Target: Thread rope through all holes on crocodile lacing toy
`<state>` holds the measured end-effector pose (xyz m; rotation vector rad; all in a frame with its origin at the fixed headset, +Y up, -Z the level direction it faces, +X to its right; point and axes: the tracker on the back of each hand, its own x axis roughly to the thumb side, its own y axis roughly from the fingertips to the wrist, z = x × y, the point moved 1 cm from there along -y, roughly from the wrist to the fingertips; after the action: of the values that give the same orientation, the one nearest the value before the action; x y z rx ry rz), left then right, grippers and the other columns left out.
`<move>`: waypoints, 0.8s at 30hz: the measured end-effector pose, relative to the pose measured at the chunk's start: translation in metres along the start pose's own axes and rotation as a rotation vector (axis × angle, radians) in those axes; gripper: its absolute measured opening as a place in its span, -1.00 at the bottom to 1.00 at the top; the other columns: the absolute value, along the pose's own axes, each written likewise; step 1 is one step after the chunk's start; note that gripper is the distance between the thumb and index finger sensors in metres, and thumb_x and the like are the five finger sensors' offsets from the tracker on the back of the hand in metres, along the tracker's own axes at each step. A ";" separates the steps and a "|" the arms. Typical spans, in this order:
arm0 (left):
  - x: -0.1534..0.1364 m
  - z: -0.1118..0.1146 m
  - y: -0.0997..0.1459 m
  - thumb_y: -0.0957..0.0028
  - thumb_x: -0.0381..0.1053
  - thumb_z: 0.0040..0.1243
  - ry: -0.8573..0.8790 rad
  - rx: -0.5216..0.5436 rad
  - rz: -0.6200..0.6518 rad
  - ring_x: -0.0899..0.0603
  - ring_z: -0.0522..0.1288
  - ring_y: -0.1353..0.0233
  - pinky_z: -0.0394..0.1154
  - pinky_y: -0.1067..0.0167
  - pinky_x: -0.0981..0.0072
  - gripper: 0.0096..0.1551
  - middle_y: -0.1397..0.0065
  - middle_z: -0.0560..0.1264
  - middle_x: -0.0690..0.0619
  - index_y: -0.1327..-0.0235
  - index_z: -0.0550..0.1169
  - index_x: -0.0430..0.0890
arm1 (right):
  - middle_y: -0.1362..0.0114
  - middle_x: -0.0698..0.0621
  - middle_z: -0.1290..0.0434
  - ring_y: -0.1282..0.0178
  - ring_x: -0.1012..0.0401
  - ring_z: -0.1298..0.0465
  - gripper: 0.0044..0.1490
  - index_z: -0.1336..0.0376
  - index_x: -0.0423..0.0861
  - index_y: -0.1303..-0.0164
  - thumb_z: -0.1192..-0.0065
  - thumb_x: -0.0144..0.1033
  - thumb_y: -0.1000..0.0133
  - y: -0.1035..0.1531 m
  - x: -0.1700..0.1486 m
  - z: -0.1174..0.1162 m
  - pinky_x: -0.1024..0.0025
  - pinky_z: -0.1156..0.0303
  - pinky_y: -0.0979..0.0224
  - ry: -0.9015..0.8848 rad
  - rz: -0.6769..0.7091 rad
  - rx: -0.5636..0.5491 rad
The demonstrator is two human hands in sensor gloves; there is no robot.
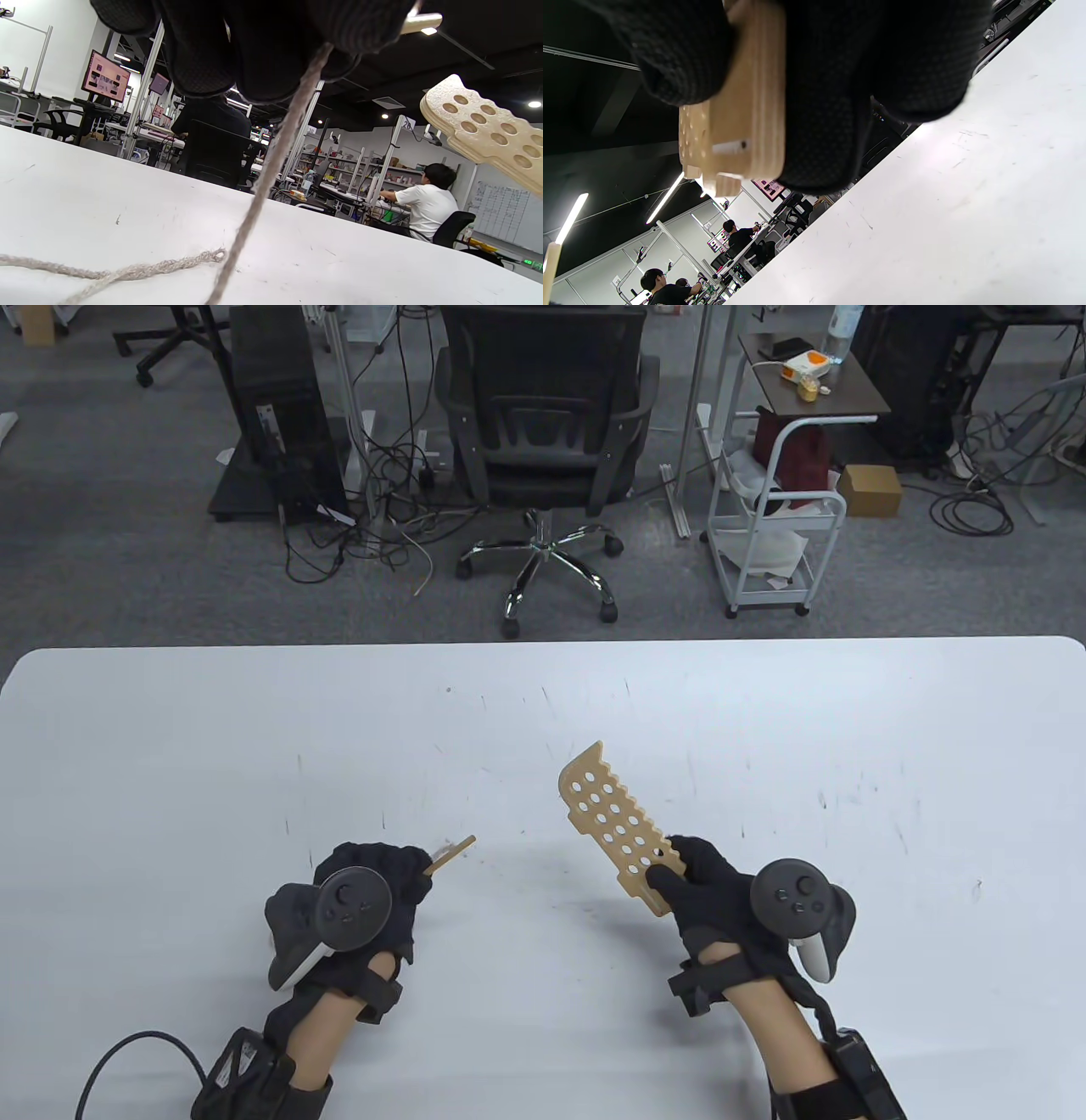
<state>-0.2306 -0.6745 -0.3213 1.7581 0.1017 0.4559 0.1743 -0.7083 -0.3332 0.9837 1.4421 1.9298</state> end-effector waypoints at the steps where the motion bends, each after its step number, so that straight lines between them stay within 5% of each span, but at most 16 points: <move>1: -0.002 -0.001 0.002 0.18 0.14 0.18 0.007 0.015 0.008 -0.20 0.56 -0.37 0.31 -0.47 -0.21 -0.50 -0.14 0.63 0.09 -0.04 0.63 0.09 | 0.02 0.08 -0.68 0.22 0.19 -0.81 -0.39 -0.34 -0.12 -0.16 -0.40 -0.07 0.02 0.000 0.000 0.000 0.21 -0.64 0.02 0.000 0.004 0.000; 11: -0.024 -0.002 0.009 0.20 0.20 0.19 0.177 0.073 0.014 -0.19 0.59 -0.32 0.33 -0.45 -0.19 -0.49 -0.08 0.66 0.10 0.02 0.67 0.09 | 0.03 0.07 -0.67 0.25 0.19 -0.80 -0.40 -0.33 -0.12 -0.17 -0.37 -0.07 0.00 0.003 0.003 -0.003 0.20 -0.63 0.05 0.021 0.044 0.002; 24: -0.014 0.003 0.011 0.17 0.25 0.19 0.222 0.074 0.082 -0.17 0.59 -0.33 0.33 -0.46 -0.18 -0.51 -0.07 0.67 0.11 0.05 0.69 0.10 | 0.03 0.05 -0.66 0.24 0.16 -0.79 -0.41 -0.34 -0.12 -0.15 -0.38 -0.09 0.01 0.012 0.011 -0.013 0.15 -0.61 0.02 0.085 0.109 0.027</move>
<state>-0.2449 -0.6840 -0.3147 1.7843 0.2061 0.7146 0.1572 -0.7104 -0.3213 1.0225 1.4928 2.0581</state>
